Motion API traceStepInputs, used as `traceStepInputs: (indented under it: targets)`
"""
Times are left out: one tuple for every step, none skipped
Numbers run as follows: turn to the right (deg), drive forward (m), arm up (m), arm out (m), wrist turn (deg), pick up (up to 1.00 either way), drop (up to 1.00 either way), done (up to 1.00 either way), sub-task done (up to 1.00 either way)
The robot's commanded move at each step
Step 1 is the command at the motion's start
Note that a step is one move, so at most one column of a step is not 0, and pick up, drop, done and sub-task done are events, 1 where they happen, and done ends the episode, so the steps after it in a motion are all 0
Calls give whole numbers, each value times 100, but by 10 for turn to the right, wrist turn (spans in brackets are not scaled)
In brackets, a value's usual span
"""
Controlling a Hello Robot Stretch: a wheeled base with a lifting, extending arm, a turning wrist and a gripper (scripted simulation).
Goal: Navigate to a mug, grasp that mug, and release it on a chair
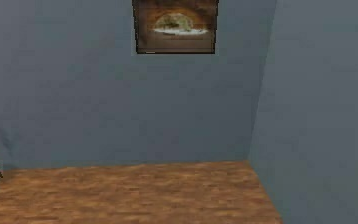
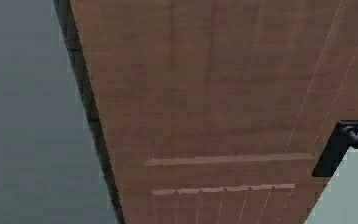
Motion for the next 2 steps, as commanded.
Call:
traceStepInputs:
  targets:
    - [0,45,0,0,0,0,0,0,0]
    - [-450,0,0,0,0,0,0,0,0]
